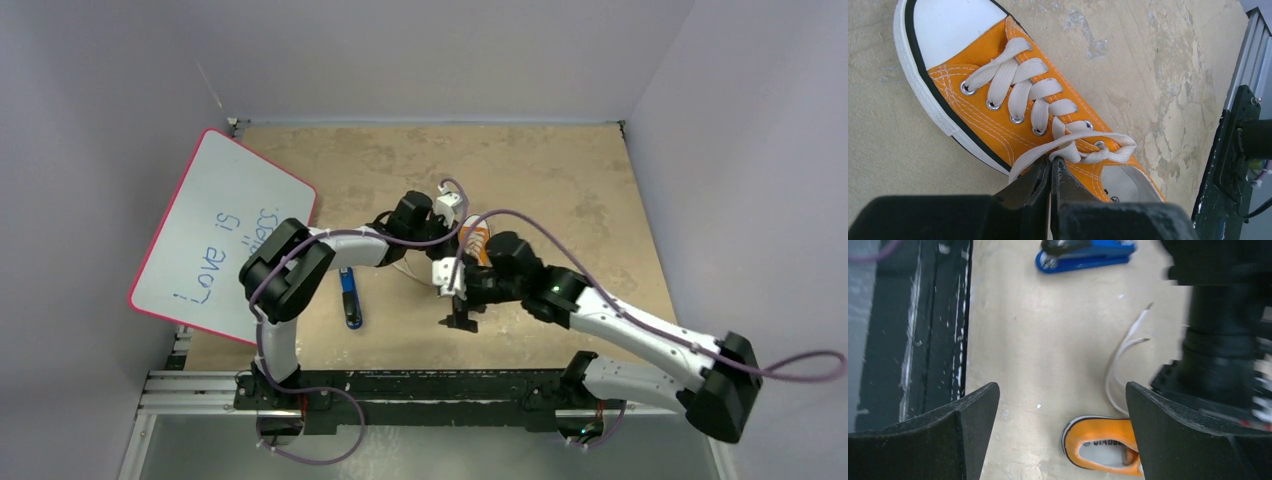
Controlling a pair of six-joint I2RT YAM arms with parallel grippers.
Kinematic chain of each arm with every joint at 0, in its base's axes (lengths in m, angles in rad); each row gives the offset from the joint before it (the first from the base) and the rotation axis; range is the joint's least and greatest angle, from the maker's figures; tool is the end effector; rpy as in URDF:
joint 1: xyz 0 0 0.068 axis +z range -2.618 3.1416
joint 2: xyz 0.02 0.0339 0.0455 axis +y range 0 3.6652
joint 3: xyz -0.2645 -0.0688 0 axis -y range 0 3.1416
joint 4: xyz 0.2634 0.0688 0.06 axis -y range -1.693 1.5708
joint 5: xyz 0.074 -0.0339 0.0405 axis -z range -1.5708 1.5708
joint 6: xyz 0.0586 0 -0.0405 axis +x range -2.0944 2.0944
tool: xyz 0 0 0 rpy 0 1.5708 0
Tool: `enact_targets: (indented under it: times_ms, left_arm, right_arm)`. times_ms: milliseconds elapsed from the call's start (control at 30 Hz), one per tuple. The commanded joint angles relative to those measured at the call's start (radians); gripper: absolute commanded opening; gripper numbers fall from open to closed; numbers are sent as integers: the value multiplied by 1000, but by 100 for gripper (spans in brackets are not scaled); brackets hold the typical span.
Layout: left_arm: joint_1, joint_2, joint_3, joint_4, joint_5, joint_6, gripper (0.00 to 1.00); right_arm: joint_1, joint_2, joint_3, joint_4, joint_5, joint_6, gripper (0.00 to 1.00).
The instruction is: Tie the shoes
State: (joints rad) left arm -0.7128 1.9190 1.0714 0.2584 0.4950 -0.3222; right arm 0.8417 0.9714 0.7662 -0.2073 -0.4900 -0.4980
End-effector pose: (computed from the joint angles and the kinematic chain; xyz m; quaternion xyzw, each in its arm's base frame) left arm 0.3101 -0.3048 0.1346 0.2792 0.8164 -0.4138 0.2902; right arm 0.1500 0.2093 0.2866 -0.6082 0.5541 0.2908 0.4884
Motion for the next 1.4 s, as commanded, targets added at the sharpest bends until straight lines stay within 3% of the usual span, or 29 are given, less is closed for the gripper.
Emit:
enact_targets:
  times_ms: [0,167,433,700,1100,1367]
  left_arm:
    - [9,22,61,-33,49,18,0]
    - [19,33,68,-56,48,26,0]
    - [19,35,87,-101,41,57,0]
    - [18,37,90,-99,34,52,0]
    - [18,33,74,-86,32,48,0]
    - [18,39,80,-89,32,49,0]
  right_arm:
    - [84,150,35,96,139,-186,94]
    - [98,318,36,252,225,-259,64]
    - [103,475,2,434,450,-311,33]
    - [103,590,57,408,446,-392,26]
    - [103,688,83,440,509,-413,28]
    - [104,753,102,449,534,-424,40]
